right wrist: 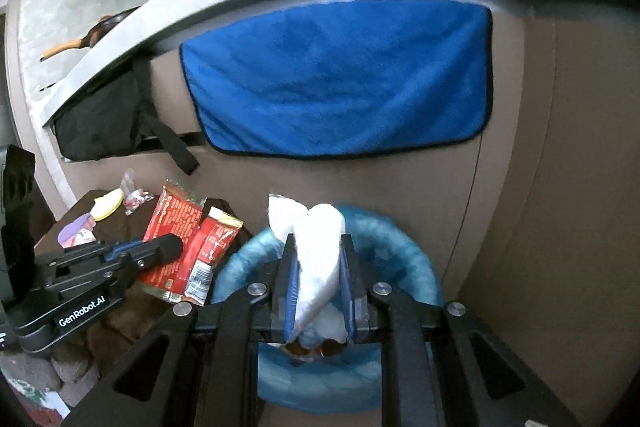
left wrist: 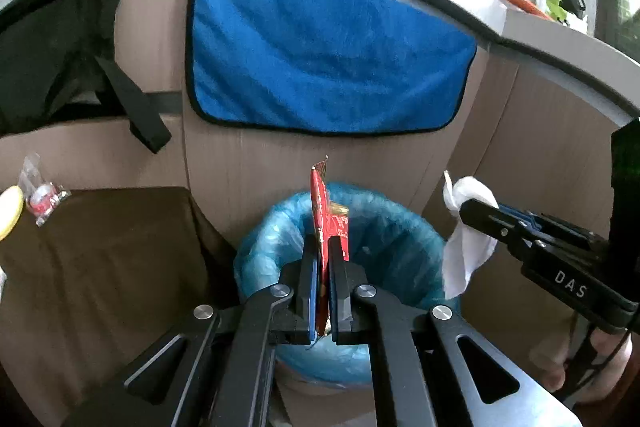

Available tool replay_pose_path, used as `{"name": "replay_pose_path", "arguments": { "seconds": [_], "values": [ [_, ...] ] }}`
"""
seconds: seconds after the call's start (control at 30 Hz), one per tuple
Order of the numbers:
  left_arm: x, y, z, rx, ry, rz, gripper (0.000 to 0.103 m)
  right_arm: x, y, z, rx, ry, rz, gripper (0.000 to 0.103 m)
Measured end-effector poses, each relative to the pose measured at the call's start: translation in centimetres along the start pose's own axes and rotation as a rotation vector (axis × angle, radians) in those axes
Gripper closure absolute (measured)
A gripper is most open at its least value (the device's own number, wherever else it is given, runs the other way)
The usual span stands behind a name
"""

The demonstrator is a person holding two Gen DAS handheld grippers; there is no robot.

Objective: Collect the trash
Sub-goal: 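Carry the red packets and white tissue over the bin with both tools, then open both tools to drop the packets and tissue into the bin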

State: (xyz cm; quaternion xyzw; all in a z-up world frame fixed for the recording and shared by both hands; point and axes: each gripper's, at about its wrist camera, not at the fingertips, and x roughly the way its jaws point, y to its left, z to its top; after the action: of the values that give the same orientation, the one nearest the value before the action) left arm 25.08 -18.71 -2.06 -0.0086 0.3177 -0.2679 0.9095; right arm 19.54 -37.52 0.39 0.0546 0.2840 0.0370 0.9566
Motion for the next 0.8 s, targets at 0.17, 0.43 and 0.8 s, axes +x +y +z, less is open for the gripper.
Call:
{"name": "replay_pose_path", "arguments": {
  "seconds": [0.17,0.43,0.8],
  "values": [
    [1.0,-0.1,-0.2,-0.015,0.019,-0.010,0.099,0.8,-0.8,-0.7,0.026,0.017,0.006,0.086],
    [2.0,-0.8,0.4,-0.004,0.011,-0.028,0.099,1.8,-1.3,-1.1,0.030,0.034,0.008,0.086],
    [4.5,-0.9,0.3,-0.002,0.057,-0.036,0.099,3.5,-2.2,-1.5,0.051,0.069,-0.003,0.086]
  ]
}}
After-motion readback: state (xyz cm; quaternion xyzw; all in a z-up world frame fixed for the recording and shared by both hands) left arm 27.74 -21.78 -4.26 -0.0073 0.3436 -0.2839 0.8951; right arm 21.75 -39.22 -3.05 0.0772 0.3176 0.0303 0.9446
